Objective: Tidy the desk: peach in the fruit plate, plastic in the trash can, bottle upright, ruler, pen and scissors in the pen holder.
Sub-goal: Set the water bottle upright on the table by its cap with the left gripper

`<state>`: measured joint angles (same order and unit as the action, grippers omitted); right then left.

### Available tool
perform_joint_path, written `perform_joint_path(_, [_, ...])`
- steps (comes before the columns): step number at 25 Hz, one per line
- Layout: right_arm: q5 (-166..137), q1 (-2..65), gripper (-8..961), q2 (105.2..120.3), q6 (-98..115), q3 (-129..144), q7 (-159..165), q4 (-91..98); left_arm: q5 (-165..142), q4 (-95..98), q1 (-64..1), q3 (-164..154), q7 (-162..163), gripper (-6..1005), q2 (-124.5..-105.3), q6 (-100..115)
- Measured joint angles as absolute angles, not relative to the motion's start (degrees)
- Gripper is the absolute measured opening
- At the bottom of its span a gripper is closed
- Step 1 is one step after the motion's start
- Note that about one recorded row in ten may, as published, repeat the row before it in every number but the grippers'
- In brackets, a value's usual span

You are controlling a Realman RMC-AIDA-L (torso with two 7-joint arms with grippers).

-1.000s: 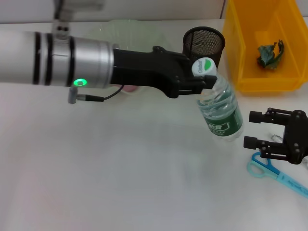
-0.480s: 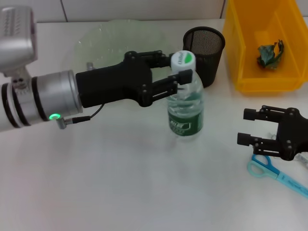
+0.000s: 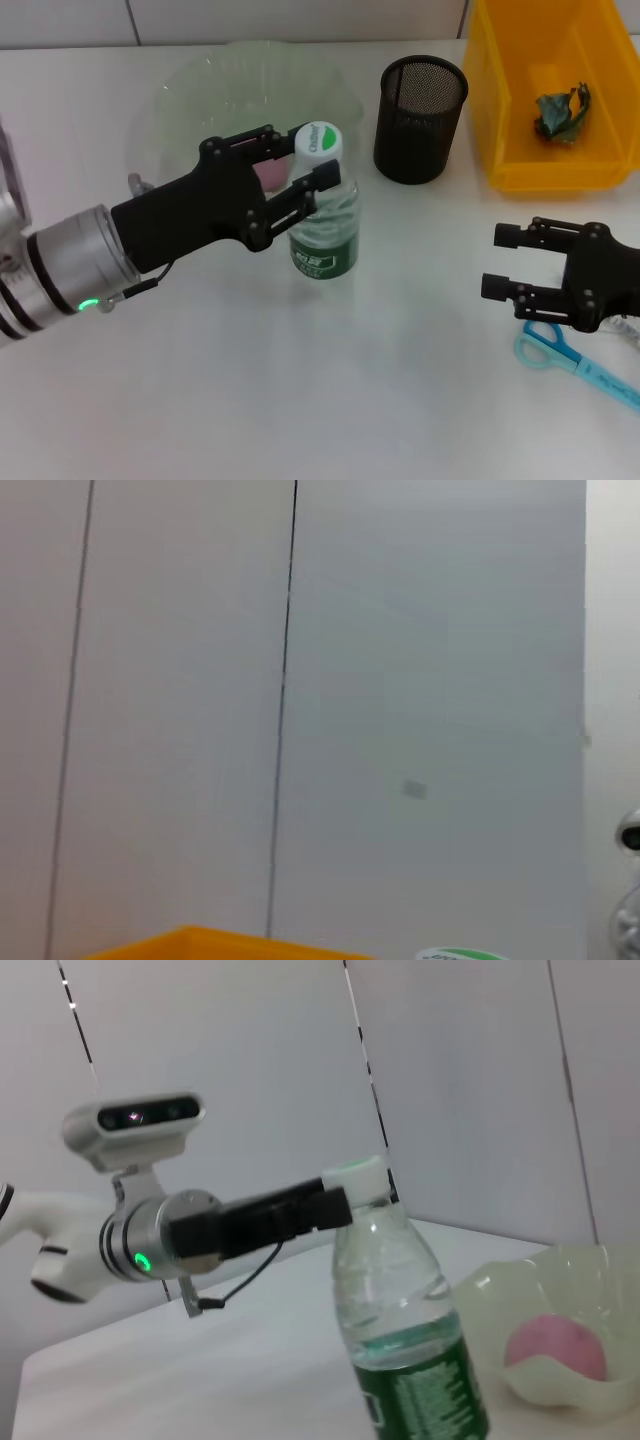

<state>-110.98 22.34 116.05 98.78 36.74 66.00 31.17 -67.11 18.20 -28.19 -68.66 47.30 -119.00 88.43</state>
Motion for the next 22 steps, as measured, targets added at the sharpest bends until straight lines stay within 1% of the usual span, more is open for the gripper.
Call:
perform_joint_path(7, [-110.98, 22.73, 705, 116.57, 98.78, 36.73, 65.99, 31.02, -59.83, 11.43, -27.03, -68.31, 34.81, 439, -119.15, 88.66])
perform_joint_path(16, [-110.98, 23.47, 705, 116.66, 98.79, 36.74, 65.86, 30.2, -57.08, 8.23, -27.35, -68.41, 34.4, 439, -119.18, 87.17])
perform_joint_path(22, [-111.07, 23.66, 705, 116.65, 98.79, 36.74, 65.25, 29.7, -56.89, 8.04, -26.92, -67.76, 34.57, 606, -119.18, 87.54])
